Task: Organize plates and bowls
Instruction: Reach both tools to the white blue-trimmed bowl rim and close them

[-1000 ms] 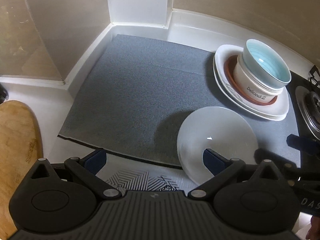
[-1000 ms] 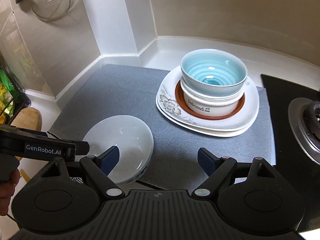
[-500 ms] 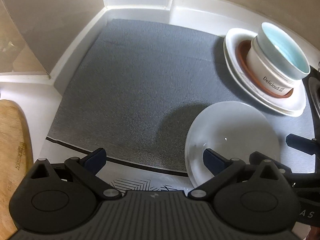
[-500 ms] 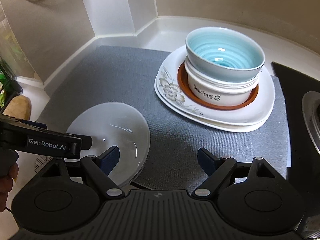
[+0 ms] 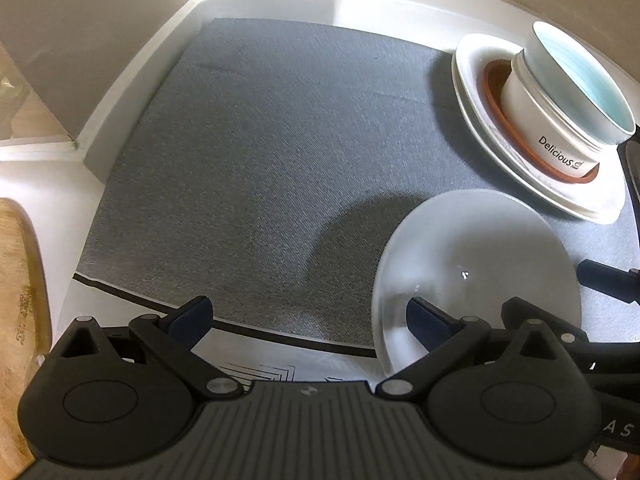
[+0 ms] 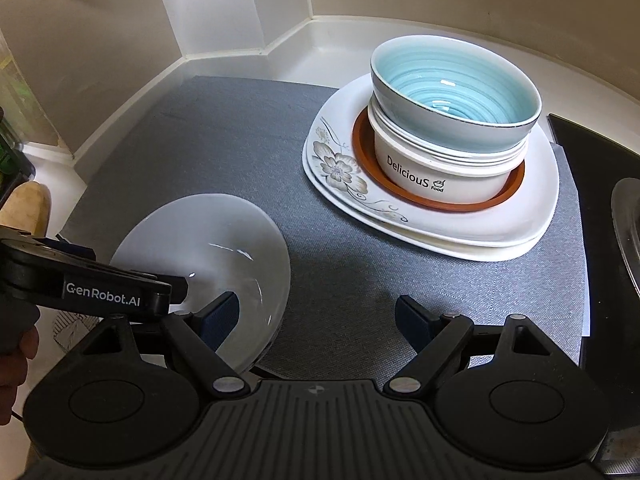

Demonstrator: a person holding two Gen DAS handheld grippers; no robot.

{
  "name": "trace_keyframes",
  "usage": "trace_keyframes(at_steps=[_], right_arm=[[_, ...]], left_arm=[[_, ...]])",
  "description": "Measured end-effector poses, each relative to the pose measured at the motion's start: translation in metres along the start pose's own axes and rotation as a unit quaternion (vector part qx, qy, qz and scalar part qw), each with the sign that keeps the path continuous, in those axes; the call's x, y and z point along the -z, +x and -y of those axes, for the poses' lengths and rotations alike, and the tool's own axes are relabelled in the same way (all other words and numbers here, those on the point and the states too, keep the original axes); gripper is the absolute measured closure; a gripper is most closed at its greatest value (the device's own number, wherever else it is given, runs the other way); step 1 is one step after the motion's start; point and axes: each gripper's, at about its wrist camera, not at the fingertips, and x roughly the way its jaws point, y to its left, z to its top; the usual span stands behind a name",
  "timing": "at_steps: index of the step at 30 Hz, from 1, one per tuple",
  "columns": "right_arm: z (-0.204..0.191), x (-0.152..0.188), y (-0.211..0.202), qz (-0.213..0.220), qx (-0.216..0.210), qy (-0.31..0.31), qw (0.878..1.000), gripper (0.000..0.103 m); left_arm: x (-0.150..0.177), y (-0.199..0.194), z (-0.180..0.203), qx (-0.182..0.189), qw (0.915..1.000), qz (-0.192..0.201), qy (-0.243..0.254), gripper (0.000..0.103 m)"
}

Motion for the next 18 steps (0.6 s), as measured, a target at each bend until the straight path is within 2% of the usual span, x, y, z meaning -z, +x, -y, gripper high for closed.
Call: trace_keyframes(at_steps=[6,8,10,12,13,14,15,16,18], right_arm=[[0.001,0.001,0.006,-0.003,0.003,-0.003,1.000,0.018],[0.001,0.001,0.008,-0.005,0.006,-0.008,1.000,0.022],[0.000,0.001,0.007,-0.003,0.003,-0.009,1.000,0.043],[0.000,0.001,0.005,-0.005,-0.010,-0.012,1.000,0.054],[-0.001,0.001,0.005,-0.005,-0.019,-0.013,1.000,0.062],[-0.002,0.001,0.004,-0.005,-0.028,-0.013,1.000,0.067],[-0.003,0.001,0.004,-0.006,-0.037,-0.011,0.999,0.078],[-0.005,0.001,0.003,-0.007,-0.045,-0.009,0.999,0.088],[-0.010,-0.001,0.001,-0.003,-0.039,-0.013,0.999,0.090]], left_arm=[[-0.001,0.005,-0.003,0.003,1.0000,-0.002,-0.003,0.000],[-0.002,0.002,-0.004,-0.002,1.0000,0.000,0.000,0.000],[-0.001,0.000,-0.001,-0.011,0.9999,0.010,0.005,0.001],[-0.001,-0.006,-0.001,-0.003,0.9997,0.023,0.009,0.012],[-0.001,-0.008,-0.001,0.017,0.9995,0.026,0.011,0.028],[-0.001,-0.011,-0.001,0.041,0.9988,0.026,0.011,0.053],[-0.001,-0.013,-0.001,0.065,0.9975,0.026,0.012,0.067],[0.000,-0.014,0.001,0.087,0.9958,0.024,0.014,0.088],[0.001,-0.017,0.004,0.081,0.9961,0.028,0.019,0.089]])
